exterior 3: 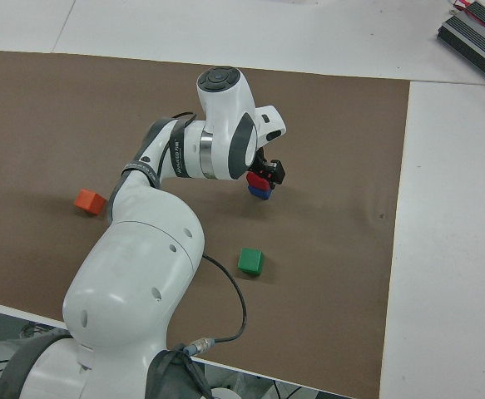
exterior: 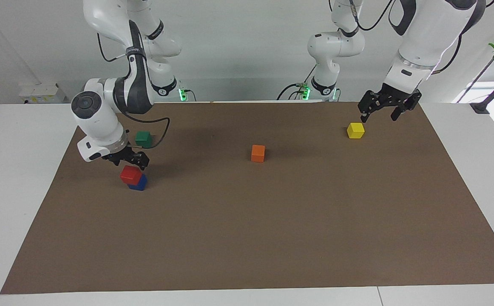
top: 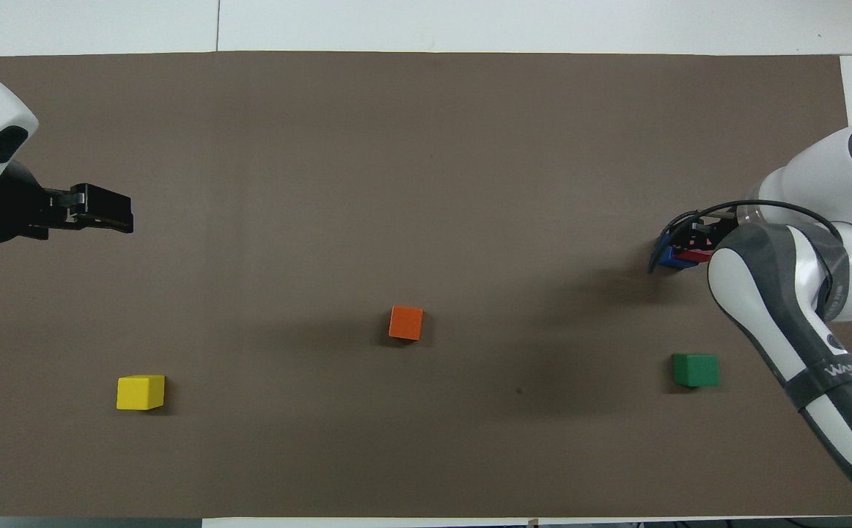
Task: Transfer red block to right arm and stack on blue block
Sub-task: 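Open the right gripper and lift it away from the stack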
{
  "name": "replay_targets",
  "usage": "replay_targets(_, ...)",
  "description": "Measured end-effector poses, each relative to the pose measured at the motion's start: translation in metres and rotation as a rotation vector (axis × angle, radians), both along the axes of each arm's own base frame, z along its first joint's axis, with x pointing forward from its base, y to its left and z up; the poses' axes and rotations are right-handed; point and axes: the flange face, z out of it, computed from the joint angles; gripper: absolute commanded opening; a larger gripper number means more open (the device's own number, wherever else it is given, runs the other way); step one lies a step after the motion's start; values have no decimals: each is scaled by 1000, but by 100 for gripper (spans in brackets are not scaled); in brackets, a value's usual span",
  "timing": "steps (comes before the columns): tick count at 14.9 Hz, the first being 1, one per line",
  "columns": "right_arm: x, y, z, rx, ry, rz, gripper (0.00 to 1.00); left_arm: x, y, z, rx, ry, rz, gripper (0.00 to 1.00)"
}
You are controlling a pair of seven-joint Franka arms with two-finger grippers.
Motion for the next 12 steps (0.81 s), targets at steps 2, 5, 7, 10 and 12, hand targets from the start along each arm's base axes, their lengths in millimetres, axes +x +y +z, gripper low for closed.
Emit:
replay_targets(2,6,-1,34,-1,0,12,100,0,0,0,0,0,0,100)
replay_targets(5,13,-3,97,6,-57,118,100,0,0,0,0,0,0,100)
replay_targets(7,10,-9,131,4,-103,154,100,0,0,0,0,0,0,100)
replay_targets(10,0,-20,165,1,-143,204,100,0,0,0,0,0,0,100)
replay_targets(12,-10,-23,188,8,-108,241,100,0,0,0,0,0,0,100)
